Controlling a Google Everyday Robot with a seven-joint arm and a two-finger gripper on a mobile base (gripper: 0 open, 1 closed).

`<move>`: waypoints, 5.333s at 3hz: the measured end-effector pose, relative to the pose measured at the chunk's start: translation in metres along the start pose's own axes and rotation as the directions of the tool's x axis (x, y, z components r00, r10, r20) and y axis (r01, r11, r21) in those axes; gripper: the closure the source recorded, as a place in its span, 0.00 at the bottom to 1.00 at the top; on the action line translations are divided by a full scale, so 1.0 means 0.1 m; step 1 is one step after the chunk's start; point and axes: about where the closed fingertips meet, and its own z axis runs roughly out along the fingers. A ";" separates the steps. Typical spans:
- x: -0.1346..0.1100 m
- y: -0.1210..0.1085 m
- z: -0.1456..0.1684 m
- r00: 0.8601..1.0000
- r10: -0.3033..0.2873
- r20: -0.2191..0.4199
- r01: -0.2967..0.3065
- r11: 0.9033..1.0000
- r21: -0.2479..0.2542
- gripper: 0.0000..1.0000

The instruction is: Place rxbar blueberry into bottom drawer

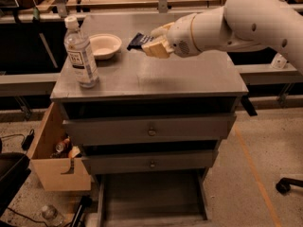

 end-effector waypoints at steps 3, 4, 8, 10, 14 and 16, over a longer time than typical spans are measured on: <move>1.59 1.53 -0.94 0.997 0.049 -0.063 -0.055 0.994 -0.098 1.00; 2.31 1.73 -1.13 0.984 0.161 -0.081 -0.171 0.976 -0.135 1.00; 4.24 2.17 -0.51 0.900 0.372 -0.229 -0.414 0.892 -0.180 1.00; 5.37 2.36 0.37 0.855 0.373 -0.361 -0.481 0.830 -0.283 1.00; 6.26 2.06 1.34 0.857 0.462 -0.227 -0.515 0.782 -0.352 0.82; 6.25 2.09 1.37 0.857 0.463 -0.227 -0.516 0.778 -0.359 0.35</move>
Offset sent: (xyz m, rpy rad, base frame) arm -0.2195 -0.1325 -0.1452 -0.0783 0.0829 0.0198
